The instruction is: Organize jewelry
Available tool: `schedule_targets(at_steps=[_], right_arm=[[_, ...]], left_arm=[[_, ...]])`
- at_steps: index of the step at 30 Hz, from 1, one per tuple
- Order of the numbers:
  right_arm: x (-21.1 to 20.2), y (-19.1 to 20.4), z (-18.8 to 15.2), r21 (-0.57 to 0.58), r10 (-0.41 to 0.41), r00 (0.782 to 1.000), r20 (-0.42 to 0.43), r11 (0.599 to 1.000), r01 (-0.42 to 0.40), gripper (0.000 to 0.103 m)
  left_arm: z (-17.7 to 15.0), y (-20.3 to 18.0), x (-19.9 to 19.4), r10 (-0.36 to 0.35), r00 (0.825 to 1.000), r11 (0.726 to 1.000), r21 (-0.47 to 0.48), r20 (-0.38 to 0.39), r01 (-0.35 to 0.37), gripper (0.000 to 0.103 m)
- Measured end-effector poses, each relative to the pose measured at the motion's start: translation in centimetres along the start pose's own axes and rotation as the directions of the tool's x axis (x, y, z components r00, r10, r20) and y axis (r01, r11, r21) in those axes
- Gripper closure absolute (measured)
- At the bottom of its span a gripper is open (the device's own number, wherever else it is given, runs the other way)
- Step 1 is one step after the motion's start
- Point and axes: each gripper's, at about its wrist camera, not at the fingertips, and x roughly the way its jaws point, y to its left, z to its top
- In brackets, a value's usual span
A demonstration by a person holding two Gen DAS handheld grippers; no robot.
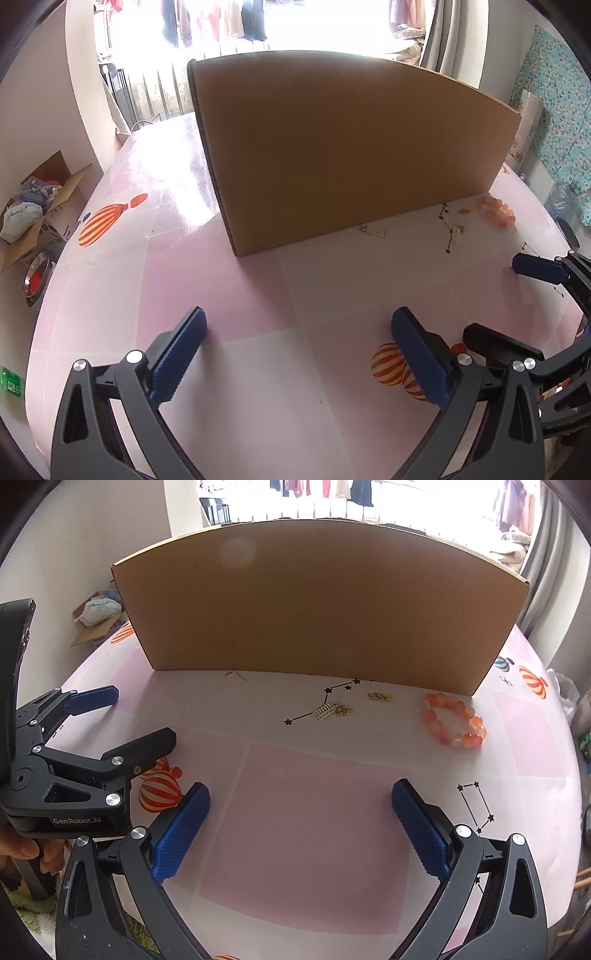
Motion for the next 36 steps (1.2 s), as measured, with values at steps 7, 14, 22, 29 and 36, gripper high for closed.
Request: schedule_targets(at_steps=[7, 14, 22, 29, 36], right_arm=[[-0.2, 0.3, 0.5, 0.013, -0.015, 1.0, -0.006, 1.0, 0.015, 0.008], [-0.3, 0.4, 0.3, 0.025, -0.025, 0.999, -0.027, 0.999, 0.025, 0.008], [-0.4, 0.4, 0.5, 0.048, -0.042, 0.999, -0.021, 0.998, 0.043, 0.008], [-0.7, 0.6, 0.3, 0.04, -0.033, 0.999, 0.001, 0.999, 0.033, 0.008], [-1.5, 0.2, -0.3, 0.027, 0.001, 1.0, 0.027, 1.0, -0.002, 0.008]], left_arm=[[0.9, -0.4, -0.1, 0.001, 1.0, 1.0, -0.004, -0.009, -0.001, 0.004], [0.9, -0.8, -0.2, 0.011, 1.0, 1.0, -0.013, -0.015, -0.011, 0.004], [0.9, -1.0, -0.4, 0.015, 1.0, 1.0, -0.014, -0.015, -0.015, 0.004], [0.5, -1.0, -0.5, 0.008, 1.0, 1.0, -0.007, -0.009, -0.008, 0.004], [0.3, -1.0, -1.3, -0.007, 1.0, 1.0, 0.031, -0.006, 0.007, 0.004]])
